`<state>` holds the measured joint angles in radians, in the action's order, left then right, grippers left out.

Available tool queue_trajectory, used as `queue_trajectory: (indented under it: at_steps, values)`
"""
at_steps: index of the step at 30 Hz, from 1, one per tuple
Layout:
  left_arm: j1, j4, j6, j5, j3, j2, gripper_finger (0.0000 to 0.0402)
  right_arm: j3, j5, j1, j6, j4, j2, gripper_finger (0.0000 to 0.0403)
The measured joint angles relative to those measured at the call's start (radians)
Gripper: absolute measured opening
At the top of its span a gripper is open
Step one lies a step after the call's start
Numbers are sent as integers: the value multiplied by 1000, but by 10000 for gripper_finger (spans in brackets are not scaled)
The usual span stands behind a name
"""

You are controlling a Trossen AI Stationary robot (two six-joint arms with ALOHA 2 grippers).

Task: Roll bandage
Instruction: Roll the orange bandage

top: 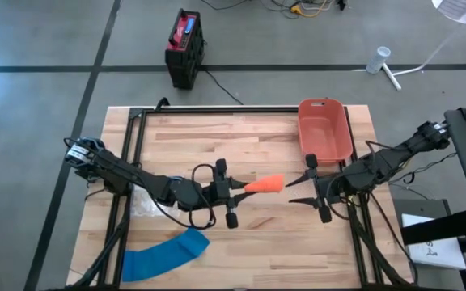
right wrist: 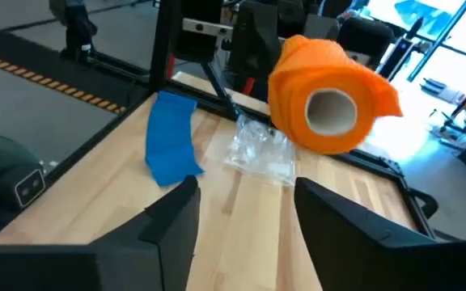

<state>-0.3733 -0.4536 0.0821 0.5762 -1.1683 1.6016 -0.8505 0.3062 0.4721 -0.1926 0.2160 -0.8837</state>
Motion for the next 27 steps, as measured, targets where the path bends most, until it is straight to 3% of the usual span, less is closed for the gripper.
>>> queue_trajectory:
  at_steps: [9,16,23,27]
  values:
    - [0,-45,22,-24,0,0,48,-7,0,26,36,54,56,201]
    - [9,-255,43,-141,0,44,48,19,2,63,85,85,31,186]
    - [22,-255,52,-145,0,75,48,20,44,94,30,19,28,176]
    - [19,-273,91,-277,0,75,49,20,63,124,-9,-36,34,173]
